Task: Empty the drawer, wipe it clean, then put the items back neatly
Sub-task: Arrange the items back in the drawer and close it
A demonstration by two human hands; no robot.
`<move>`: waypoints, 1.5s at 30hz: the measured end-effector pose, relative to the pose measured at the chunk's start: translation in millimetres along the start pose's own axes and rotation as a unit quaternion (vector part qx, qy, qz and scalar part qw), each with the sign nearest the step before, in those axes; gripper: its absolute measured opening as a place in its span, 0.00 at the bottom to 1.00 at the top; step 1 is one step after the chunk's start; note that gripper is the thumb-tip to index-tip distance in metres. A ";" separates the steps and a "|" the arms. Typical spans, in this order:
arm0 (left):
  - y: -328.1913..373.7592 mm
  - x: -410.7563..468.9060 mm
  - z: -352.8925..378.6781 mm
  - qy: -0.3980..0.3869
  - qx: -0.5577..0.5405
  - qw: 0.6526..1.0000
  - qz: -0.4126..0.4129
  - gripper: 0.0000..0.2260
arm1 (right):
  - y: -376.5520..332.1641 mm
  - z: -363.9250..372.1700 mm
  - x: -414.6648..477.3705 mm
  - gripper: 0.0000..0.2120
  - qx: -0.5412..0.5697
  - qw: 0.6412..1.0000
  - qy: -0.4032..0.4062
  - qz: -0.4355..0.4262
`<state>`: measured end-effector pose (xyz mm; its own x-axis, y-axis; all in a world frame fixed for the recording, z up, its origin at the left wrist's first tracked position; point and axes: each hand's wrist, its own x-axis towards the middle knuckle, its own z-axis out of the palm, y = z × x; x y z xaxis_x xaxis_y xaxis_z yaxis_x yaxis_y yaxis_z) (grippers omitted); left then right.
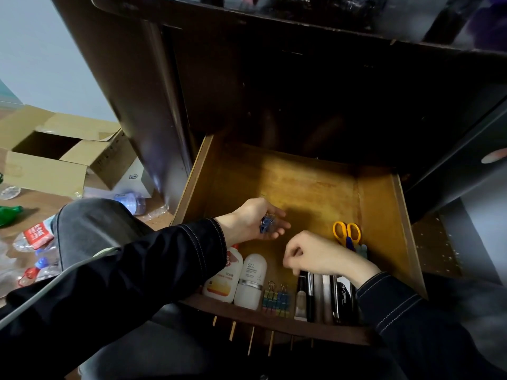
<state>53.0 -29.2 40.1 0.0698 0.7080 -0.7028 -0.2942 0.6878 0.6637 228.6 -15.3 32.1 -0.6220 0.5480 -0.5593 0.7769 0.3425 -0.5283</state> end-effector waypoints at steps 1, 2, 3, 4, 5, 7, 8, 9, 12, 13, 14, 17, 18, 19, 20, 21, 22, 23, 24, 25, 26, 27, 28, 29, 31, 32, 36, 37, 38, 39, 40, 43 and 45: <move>0.1 -0.2 0.0 -0.004 -0.003 1.000 -0.003 0.13 | 1.3 -3.4 -0.2 0.08 0.000 0.999 0.051 0.010; 0.1 -0.2 0.1 -0.007 -0.003 1.000 -0.005 0.13 | 2.4 -6.8 -0.2 0.08 -0.005 0.994 0.110 0.015; -0.1 -0.6 -0.2 -0.012 0.000 1.000 -0.007 0.13 | 2.8 -9.6 -0.3 0.09 -0.008 0.985 0.171 0.014; -0.2 -1.4 -0.2 -0.021 0.008 1.000 -0.009 0.12 | 2.7 -11.7 -0.6 0.08 -0.001 0.975 0.224 0.008; -0.6 -2.3 0.3 -0.034 0.020 0.999 -0.013 0.12 | 2.5 -12.8 -0.7 0.07 0.016 0.965 0.262 -0.004; -1.6 -3.7 1.9 -0.060 0.047 0.997 -0.021 0.12 | 0.9 -12.9 0.5 0.03 0.045 0.958 0.282 -0.032; -2.5 -3.9 2.6 -0.065 0.057 0.996 -0.026 0.12 | -0.6 -11.6 1.0 0.02 0.048 0.961 0.271 -0.041; -2.8 -4.0 3.6 -0.065 0.063 0.995 -0.031 0.12 | -2.3 -10.1 1.4 0.01 0.045 0.965 0.256 -0.047; -2.7 -4.2 5.7 -0.057 0.081 0.994 -0.036 0.11 | -4.7 -7.6 2.7 0.04 0.038 0.968 0.241 -0.058; -2.6 -4.2 5.8 -0.053 0.087 0.994 -0.036 0.11 | -5.1 -7.5 2.7 0.05 0.040 0.968 0.239 -0.058; -2.5 -4.0 5.9 -0.050 0.091 0.994 -0.037 0.11 | -5.8 -7.7 2.8 0.05 0.043 0.968 0.238 -0.057; -3.2 -4.0 6.7 -0.032 0.106 0.993 -0.038 0.11 | -6.3 -9.1 2.8 0.06 0.053 0.961 0.263 -0.061; -2.9 -3.8 6.3 -0.015 0.113 0.993 -0.031 0.11 | -5.8 -10.1 2.3 0.06 0.062 0.955 0.282 -0.060; -2.1 -2.7 5.5 0.010 0.118 0.993 -0.020 0.12 | -4.4 -11.5 1.9 0.07 0.075 0.950 0.300 -0.051; -1.1 -0.7 4.0 0.039 0.119 0.992 -0.004 0.13 | -2.3 -12.9 1.4 0.07 0.087 0.947 0.308 -0.036; -0.1 1.4 1.6 0.067 0.111 0.991 0.014 0.14 | -0.4 -13.9 1.1 0.07 0.090 0.950 0.299 -0.016; 1.2 3.1 -0.4 0.087 0.094 0.991 0.029 0.13 | 0.8 -13.9 0.9 0.07 0.079 0.959 0.271 0.002; 2.3 3.7 -1.7 0.097 0.070 0.992 0.038 0.12 | 1.1 -12.3 1.4 0.07 0.058 0.972 0.228 0.015; 3.3 3.2 -2.0 0.099 0.046 0.993 0.040 0.11 | 0.3 -9.1 2.0 0.06 0.036 0.983 0.179 0.019; 3.8 2.2 -1.7 0.094 0.028 0.995 0.035 0.10 | -1.1 -4.9 2.9 0.06 0.021 0.991 0.131 0.018; 3.7 1.2 -1.0 0.086 0.019 0.996 0.029 0.10 | -2.8 -0.5 4.2 0.05 0.009 0.996 0.089 0.014; 3.1 0.5 -0.1 0.077 0.016 0.997 0.023 0.10 | -3.7 3.4 5.4 0.04 -0.004 0.998 0.056 0.010; 2.4 -0.1 0.7 0.069 0.017 0.997 0.019 0.09 | -3.9 6.5 6.5 0.03 -0.018 0.999 0.033 0.006; 2.0 -0.5 1.0 0.064 0.019 0.998 0.017 0.09 | -3.6 8.9 7.6 0.03 -0.030 0.999 0.018 0.002; 2.0 -1.0 1.1 0.058 0.017 0.998 0.017 0.09 | -2.1 12.6 8.8 0.04 -0.036 0.999 -0.001 -0.005; 2.3 -0.9 1.0 0.056 0.015 0.998 0.018 0.09 | -1.4 14.1 9.5 0.05 -0.034 0.999 -0.008 -0.008; 1.6 -0.2 0.2 0.056 0.018 0.998 0.020 0.12 | -1.1 18.3 11.9 0.06 -0.024 0.999 -0.020 -0.024; 1.4 -0.2 0.1 0.057 0.020 0.998 0.019 0.13 | -1.2 19.1 12.2 0.06 -0.025 0.999 -0.023 -0.026; 1.3 -0.2 0.0 0.057 0.022 0.998 0.018 0.13 | -1.2 19.9 12.1 0.06 -0.026 0.999 -0.026 -0.028; 1.4 -0.1 0.0 0.058 0.023 0.998 0.018 0.13 | -1.3 20.5 11.9 0.06 -0.026 0.999 -0.028 -0.030; 1.4 0.1 -0.1 0.058 0.023 0.998 0.017 0.13 | -1.4 21.1 11.6 0.05 -0.024 0.999 -0.031 -0.031; 1.6 0.6 -0.9 0.054 0.021 0.998 0.017 0.13 | -2.3 22.4 10.6 0.05 -0.019 0.998 -0.041 -0.034; 1.5 0.2 -1.1 0.051 0.021 0.998 0.016 0.14 | -2.6 22.7 10.0 0.05 -0.021 0.998 -0.048 -0.036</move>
<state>51.5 -28.2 40.6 -0.0374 0.7107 -0.7025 -0.2547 0.6729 0.6945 218.1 -28.0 13.3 -0.6813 0.4459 -0.5806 0.7320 0.4106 -0.5437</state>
